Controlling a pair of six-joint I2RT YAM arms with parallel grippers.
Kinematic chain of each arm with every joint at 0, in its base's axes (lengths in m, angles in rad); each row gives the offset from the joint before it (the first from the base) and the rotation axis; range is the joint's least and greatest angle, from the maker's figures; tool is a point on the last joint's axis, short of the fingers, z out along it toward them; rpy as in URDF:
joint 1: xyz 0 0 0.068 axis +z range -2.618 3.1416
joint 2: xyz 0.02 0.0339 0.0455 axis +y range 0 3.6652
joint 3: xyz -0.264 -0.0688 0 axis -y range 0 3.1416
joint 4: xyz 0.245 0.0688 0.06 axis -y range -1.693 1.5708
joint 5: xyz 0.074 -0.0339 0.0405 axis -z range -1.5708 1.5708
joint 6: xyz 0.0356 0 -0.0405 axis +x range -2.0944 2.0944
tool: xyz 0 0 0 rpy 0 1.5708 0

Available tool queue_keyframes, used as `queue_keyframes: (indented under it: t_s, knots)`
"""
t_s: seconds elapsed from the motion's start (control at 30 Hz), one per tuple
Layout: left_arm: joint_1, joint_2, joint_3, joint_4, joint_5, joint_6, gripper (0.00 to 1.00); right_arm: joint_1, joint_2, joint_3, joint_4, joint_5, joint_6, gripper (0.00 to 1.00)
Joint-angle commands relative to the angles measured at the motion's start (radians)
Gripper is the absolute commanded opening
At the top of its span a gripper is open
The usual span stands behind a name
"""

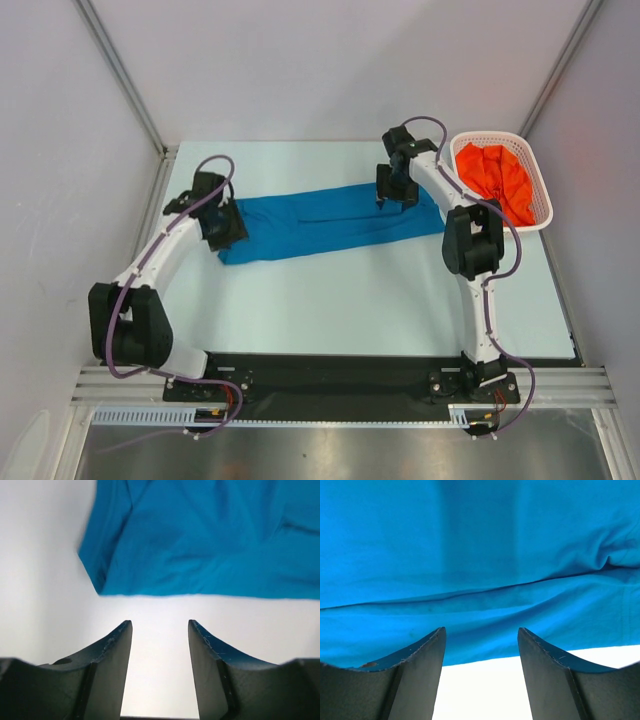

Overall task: Fold and stack the t-shirts
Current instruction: Fold the tshirt

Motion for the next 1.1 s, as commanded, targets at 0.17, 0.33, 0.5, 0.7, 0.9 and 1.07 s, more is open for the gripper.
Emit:
queue_keyframes:
  t_s: [0.17,0.33,0.5,0.7,0.9,1.07]
  knots:
    - [0.108,-0.081,-0.251,0.124,0.124,-0.175,0.49,0.006,-0.08,0.001,-0.019,-0.016,-0.009,0.65]
    - [0.18,-0.019,-0.256,0.159,0.165,-0.162,0.39,0.008,-0.097,-0.042,-0.011,-0.011,-0.016,0.65]
    - [0.214,0.052,-0.256,0.228,0.189,-0.151,0.38,0.005,-0.11,-0.085,0.006,-0.004,-0.022,0.65]
    - [0.215,0.101,-0.219,0.216,0.192,-0.16,0.53,0.0,-0.111,-0.088,0.012,-0.004,-0.029,0.66]
    - [0.215,0.123,-0.213,0.202,0.167,-0.178,0.56,-0.006,-0.11,-0.085,0.015,-0.005,-0.029,0.66]
    - [0.214,0.156,-0.224,0.227,0.158,-0.191,0.49,-0.006,-0.104,-0.088,0.016,0.001,-0.029,0.66]
